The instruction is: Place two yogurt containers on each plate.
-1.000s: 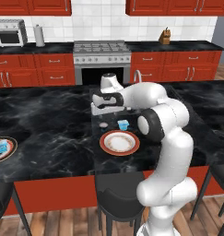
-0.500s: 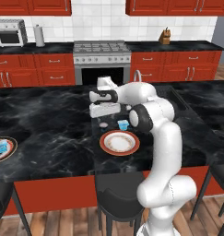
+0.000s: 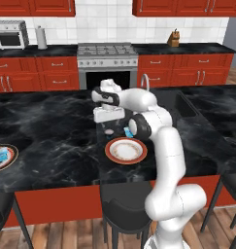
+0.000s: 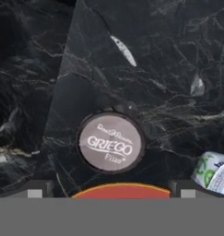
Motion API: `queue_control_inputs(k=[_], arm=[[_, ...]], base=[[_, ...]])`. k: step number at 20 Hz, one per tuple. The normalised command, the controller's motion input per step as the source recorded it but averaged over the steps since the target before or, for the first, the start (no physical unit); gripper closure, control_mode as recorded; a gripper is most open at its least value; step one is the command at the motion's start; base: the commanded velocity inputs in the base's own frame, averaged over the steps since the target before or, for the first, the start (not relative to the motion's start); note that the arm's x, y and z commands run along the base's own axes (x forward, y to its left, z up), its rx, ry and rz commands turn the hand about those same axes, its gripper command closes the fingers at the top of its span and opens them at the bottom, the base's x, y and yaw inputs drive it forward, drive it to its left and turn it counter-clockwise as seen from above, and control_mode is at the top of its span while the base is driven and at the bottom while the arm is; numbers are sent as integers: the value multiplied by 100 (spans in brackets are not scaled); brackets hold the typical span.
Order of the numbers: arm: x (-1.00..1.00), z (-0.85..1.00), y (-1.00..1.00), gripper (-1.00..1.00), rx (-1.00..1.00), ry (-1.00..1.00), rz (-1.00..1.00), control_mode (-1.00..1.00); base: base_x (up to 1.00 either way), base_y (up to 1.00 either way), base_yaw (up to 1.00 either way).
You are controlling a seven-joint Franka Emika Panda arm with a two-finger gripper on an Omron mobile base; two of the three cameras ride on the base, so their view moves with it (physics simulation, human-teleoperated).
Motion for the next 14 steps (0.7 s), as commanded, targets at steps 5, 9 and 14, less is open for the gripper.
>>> queue_control_inputs(k=[5,9,14], arm=[[-6,-30,1,-100,0,4,2,-100],[-34,-37,-3,-100,1,0,3,-100],[-55,-11,-19,-100,6,-3,3,-100]], base=[[0,0,0],[0,0,0],[0,0,0]])
